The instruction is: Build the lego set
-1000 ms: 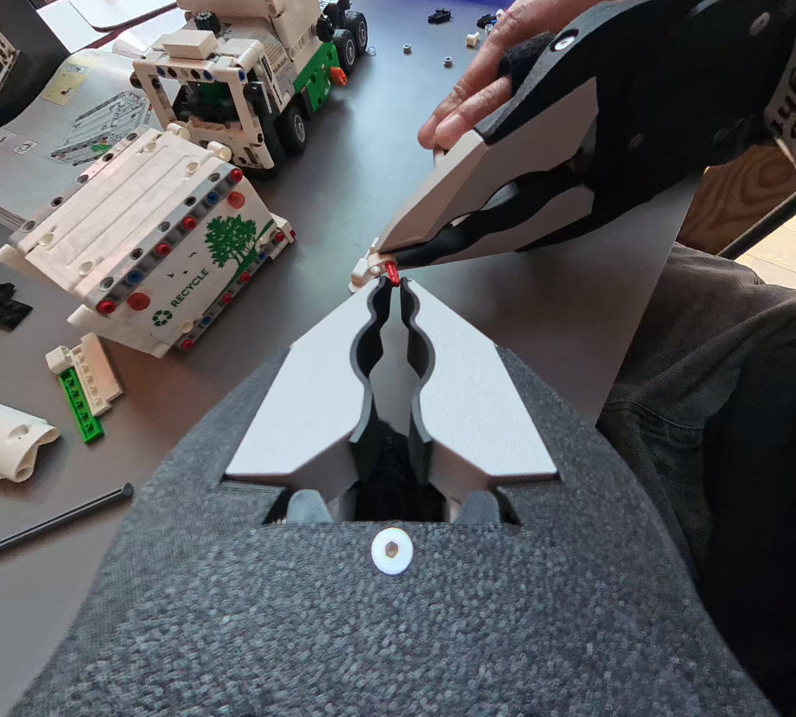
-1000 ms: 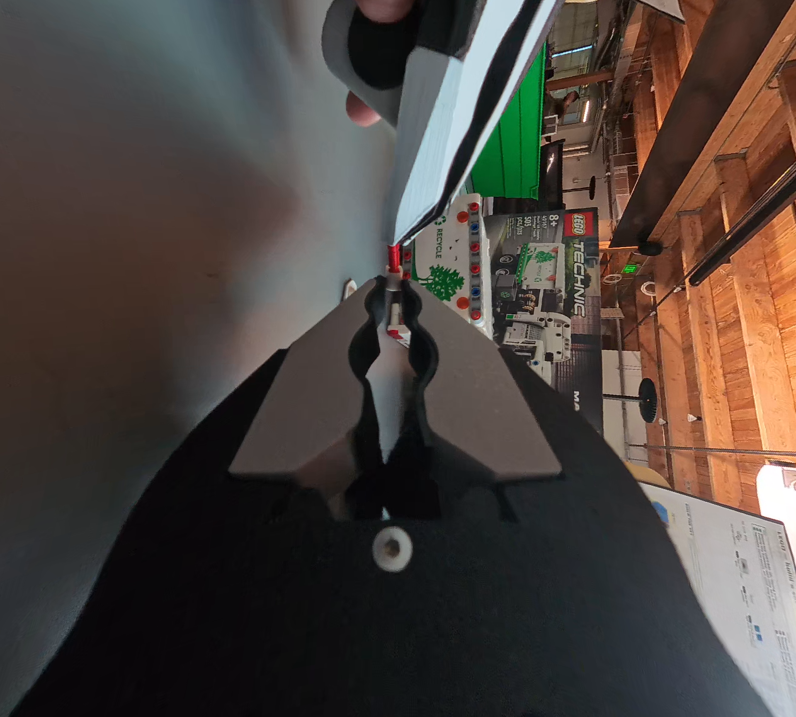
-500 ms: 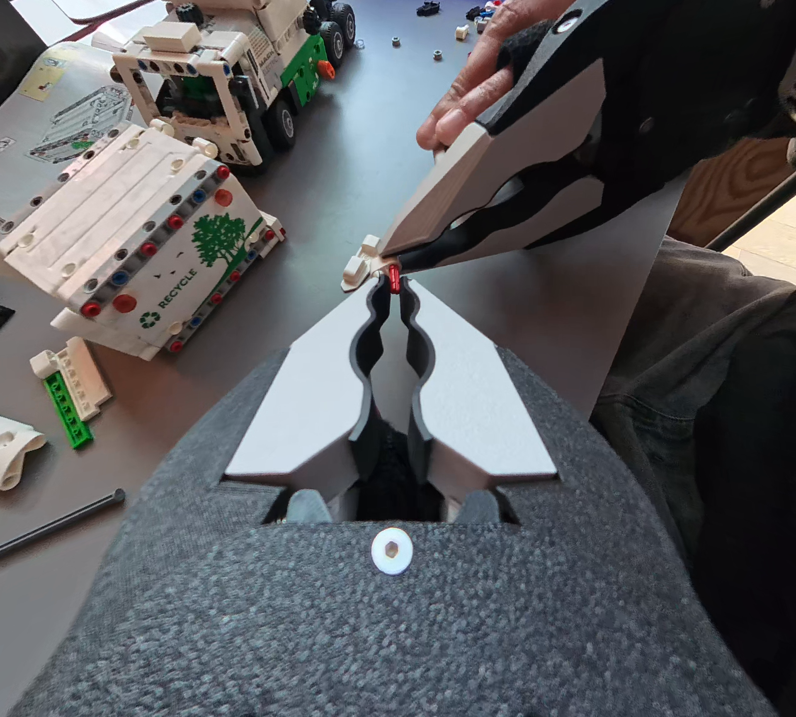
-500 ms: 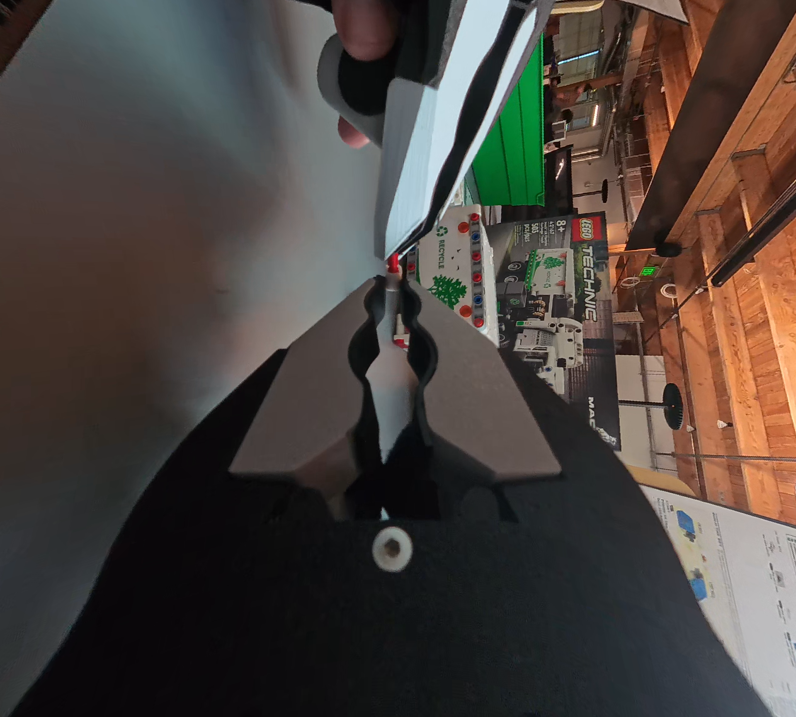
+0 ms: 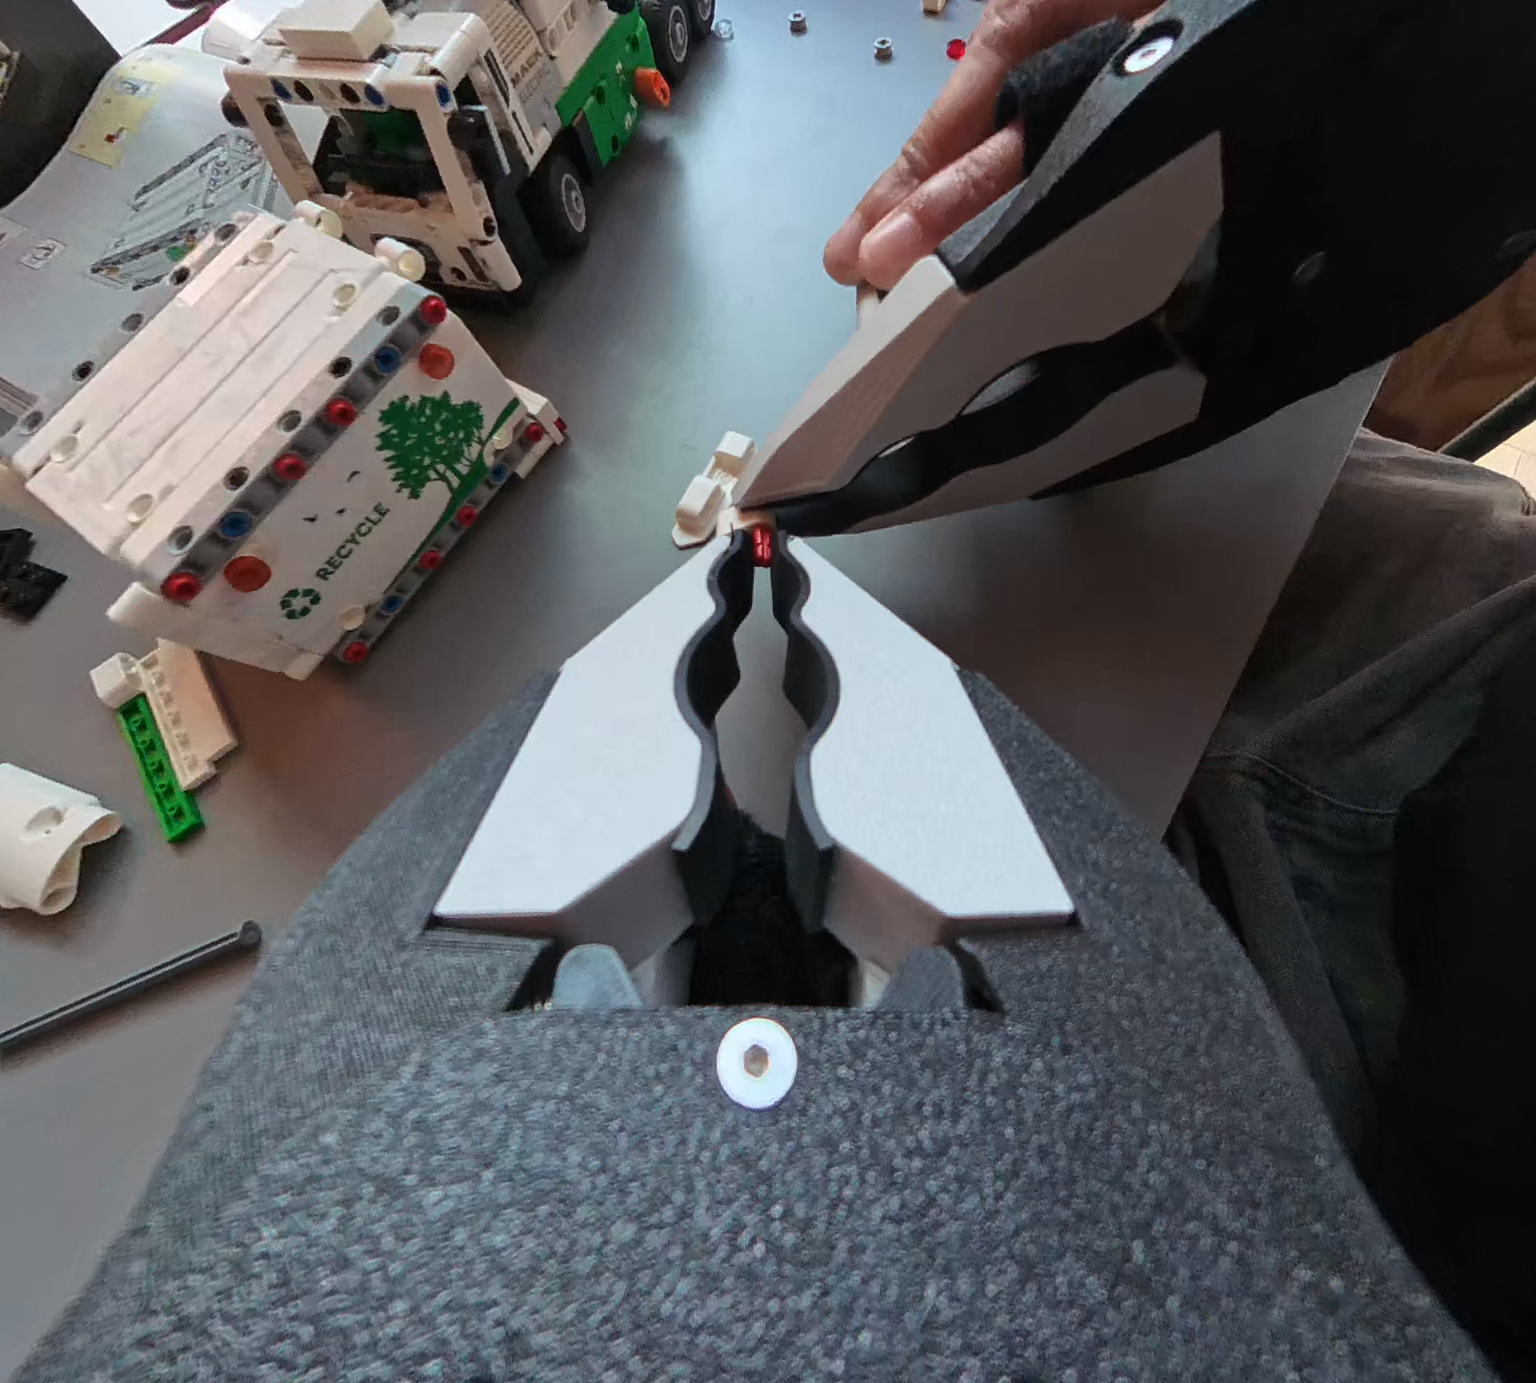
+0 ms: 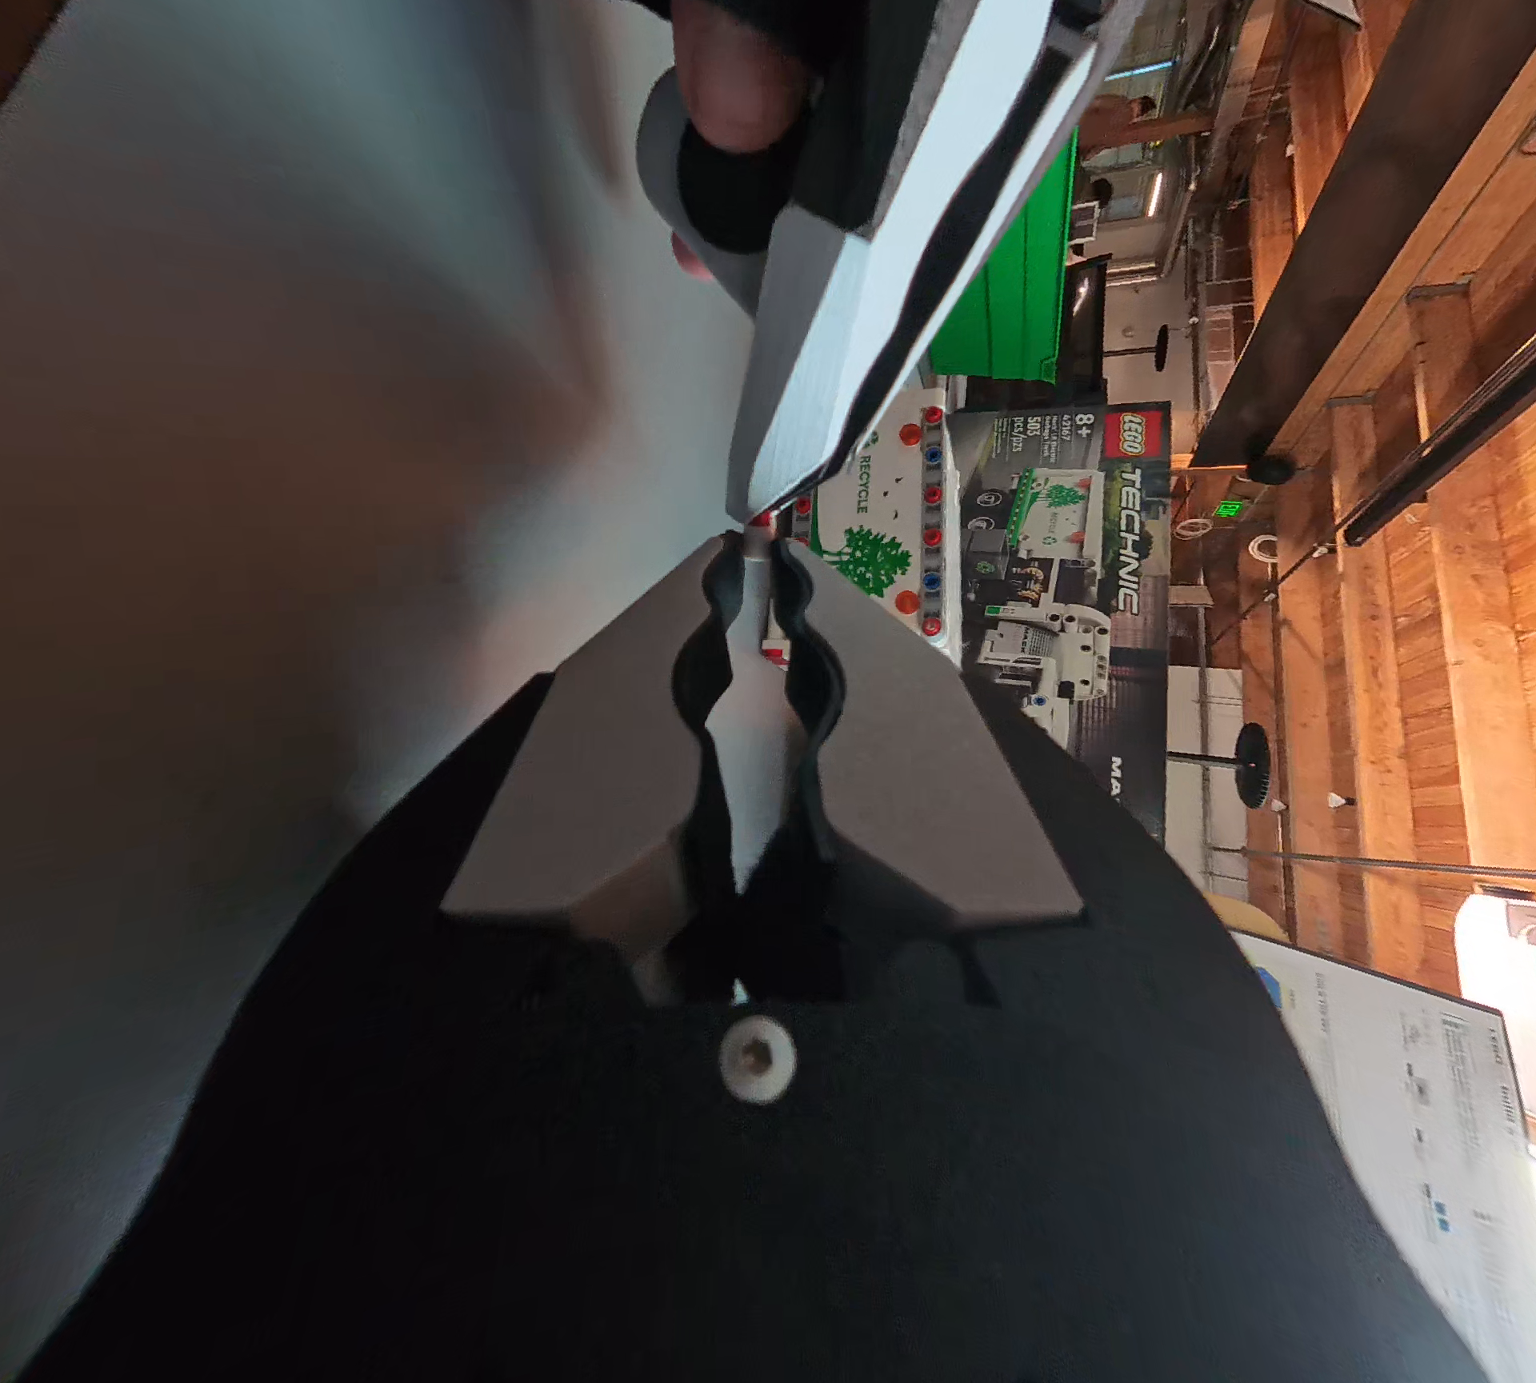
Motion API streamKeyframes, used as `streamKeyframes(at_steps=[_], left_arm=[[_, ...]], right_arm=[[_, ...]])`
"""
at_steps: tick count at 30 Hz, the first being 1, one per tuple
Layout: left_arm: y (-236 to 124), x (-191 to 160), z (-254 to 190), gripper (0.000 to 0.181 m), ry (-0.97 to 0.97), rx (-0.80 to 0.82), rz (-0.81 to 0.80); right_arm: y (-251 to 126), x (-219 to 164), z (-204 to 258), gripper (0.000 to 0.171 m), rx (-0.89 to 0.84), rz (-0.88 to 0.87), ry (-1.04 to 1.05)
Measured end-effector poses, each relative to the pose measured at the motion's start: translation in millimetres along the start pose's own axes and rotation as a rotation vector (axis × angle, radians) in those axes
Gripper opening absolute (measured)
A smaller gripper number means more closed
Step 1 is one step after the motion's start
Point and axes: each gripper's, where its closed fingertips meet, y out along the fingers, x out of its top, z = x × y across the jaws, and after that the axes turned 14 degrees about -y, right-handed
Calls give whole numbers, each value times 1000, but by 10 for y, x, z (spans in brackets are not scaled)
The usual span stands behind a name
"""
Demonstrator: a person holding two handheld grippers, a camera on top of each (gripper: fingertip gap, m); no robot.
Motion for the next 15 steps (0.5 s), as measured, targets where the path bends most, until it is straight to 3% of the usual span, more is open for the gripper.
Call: streamKeyframes(at_steps=[5,15], left_arm=[[-66,81,9,3,2,10,-67],[-29,29,-46,2,40,-2,-30]], right_arm=[[-21,-9,-78,5,-29,-25,31],[-43,13,-32,5,-21,-6,-12]])
